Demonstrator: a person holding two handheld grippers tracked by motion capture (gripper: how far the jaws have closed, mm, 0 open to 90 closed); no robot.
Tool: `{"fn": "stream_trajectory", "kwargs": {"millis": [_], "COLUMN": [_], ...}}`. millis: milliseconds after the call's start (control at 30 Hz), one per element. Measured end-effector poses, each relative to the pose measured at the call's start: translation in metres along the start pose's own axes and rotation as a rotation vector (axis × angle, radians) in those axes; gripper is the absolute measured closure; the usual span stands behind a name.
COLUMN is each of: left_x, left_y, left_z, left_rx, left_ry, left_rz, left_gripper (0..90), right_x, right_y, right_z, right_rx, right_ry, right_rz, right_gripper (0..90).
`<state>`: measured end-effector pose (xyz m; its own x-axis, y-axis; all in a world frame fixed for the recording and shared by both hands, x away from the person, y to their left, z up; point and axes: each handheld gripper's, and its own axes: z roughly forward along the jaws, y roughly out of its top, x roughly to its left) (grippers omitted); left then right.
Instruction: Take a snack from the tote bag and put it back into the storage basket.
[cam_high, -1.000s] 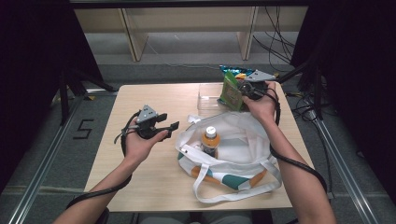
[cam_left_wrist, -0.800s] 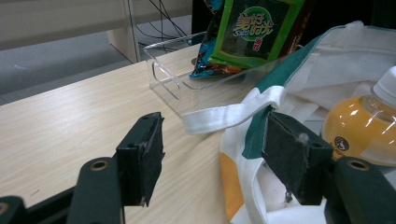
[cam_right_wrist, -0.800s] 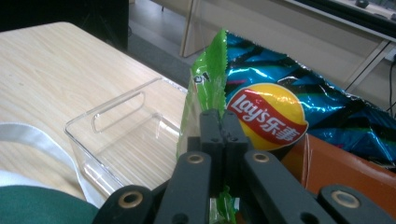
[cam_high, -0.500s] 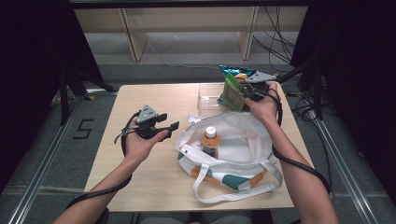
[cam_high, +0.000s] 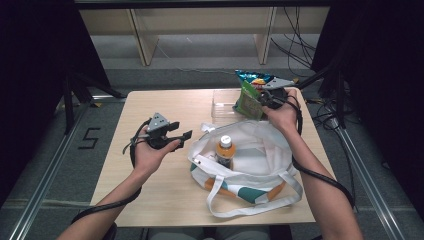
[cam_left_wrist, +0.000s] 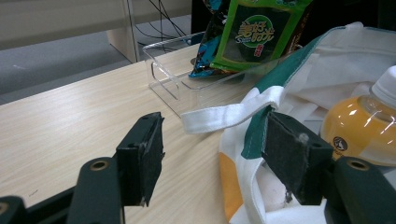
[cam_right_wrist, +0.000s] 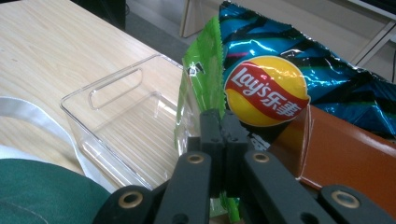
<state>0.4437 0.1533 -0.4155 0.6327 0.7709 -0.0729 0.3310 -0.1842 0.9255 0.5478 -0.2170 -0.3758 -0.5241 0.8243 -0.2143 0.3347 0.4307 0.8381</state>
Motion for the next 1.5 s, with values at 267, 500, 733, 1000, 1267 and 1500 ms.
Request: {"fn": "stream_trajectory", "kwargs": {"millis": [267,500,733,1000,1267,1500], "left_x": [-0.001,-0.001,-0.001,-0.001,-0.001,-0.001], "left_y": [0.0,0.0,-0.001,-0.001,0.0,-0.001], "left_z": [0.001,0.001,0.001,0.001,0.0,0.001], "left_rx": [0.002,0.003,0.005,0.005,0.004,0.004], "left_ry": [0.0,-0.001,-0.002,-0.001,-0.001,-0.008], "left_rz": [-0.001,0.002,0.0,-0.001,0.004,0.003], "left_gripper": [36.9,36.9,36.9,36.9,36.9,36.9], "right_x": [-0.001,-0.003,-0.002,-0.003,-0.001,-0.001], "right_y": [-0.005,-0.007,-0.011,-0.013,-0.016,-0.016], "right_z": [0.002,0.002,0.002,0.005,0.007,0.009], "right_rx": [0.026,0.042,0.091,0.098,0.113,0.135], "right_ry": [-0.002,0.002,0.015,0.013,0.007,0.016], "right_rz": [-0.012,-0.014,-0.005,-0.034,-0.007,-0.009], "right_gripper": [90.0,90.0,90.0,90.0,90.0,90.0]}}
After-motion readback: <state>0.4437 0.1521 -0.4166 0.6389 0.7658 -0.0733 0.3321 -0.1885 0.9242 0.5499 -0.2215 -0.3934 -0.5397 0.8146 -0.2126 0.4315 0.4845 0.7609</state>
